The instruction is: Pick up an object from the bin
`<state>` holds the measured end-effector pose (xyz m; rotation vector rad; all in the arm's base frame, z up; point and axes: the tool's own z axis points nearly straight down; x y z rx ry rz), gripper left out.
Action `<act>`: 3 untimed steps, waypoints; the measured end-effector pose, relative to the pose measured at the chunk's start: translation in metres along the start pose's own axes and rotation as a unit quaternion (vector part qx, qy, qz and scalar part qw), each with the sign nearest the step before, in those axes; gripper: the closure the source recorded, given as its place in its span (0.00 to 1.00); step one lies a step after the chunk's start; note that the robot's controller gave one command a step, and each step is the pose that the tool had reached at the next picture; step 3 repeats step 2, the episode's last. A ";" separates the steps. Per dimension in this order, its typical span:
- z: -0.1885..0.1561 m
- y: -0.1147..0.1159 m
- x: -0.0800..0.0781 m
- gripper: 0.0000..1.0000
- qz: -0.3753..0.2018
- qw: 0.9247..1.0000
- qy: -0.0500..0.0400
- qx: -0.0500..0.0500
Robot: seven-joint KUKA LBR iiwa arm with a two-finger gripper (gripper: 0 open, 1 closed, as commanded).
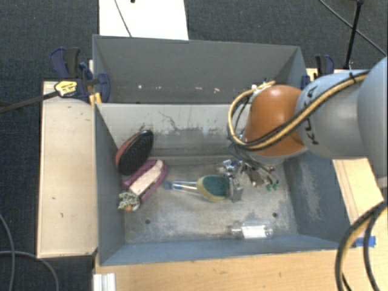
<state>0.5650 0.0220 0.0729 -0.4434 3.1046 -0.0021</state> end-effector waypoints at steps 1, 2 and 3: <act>-0.124 -0.012 0.019 1.00 -0.003 1.000 -0.002 0.000; -0.249 -0.012 -0.007 1.00 -0.001 1.000 -0.004 0.001; -0.249 -0.012 -0.007 1.00 -0.001 1.000 -0.004 0.001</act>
Offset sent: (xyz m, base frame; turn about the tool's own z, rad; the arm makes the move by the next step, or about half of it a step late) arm -0.0175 -0.0155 0.1188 -0.0087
